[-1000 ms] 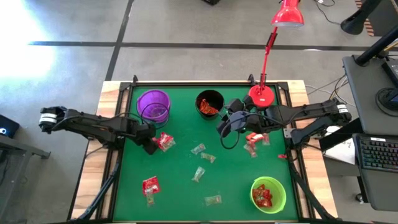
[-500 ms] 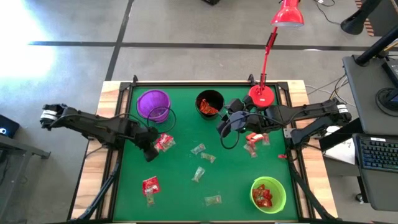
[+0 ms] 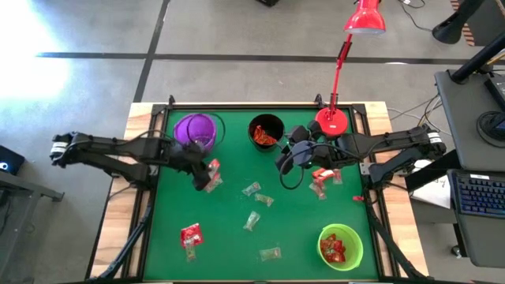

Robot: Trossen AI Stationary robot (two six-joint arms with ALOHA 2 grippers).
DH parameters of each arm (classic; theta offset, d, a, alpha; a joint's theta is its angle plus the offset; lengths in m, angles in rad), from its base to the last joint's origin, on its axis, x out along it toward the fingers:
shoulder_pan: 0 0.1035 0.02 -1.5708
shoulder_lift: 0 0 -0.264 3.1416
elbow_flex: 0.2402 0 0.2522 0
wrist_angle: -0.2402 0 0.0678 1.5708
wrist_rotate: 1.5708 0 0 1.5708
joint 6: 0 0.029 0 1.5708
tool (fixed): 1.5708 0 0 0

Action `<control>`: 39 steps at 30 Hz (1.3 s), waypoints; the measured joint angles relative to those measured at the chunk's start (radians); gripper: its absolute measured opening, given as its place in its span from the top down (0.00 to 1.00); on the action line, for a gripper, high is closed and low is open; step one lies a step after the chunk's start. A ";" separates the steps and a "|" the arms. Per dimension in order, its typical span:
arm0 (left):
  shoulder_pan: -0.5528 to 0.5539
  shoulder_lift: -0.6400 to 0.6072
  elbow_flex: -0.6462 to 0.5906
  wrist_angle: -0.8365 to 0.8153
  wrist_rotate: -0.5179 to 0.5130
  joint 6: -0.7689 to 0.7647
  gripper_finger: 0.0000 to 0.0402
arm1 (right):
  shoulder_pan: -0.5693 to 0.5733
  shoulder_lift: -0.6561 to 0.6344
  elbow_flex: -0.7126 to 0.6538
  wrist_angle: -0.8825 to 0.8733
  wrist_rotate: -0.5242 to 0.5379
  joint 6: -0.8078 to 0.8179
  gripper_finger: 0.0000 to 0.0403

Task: Sort candy
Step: Put the orange chocolate into the black bucket

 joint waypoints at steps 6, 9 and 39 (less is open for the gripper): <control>0.141 0.010 0.006 0.180 0.004 0.111 1.00 | 0.000 0.000 0.000 0.000 0.000 -0.030 0.58; 0.213 0.049 0.012 0.273 0.074 0.167 1.00 | 0.000 0.000 0.000 0.000 0.000 -0.036 0.58; 0.410 0.636 0.495 0.376 0.188 0.646 1.00 | 0.000 0.000 0.000 0.000 0.000 -0.089 0.58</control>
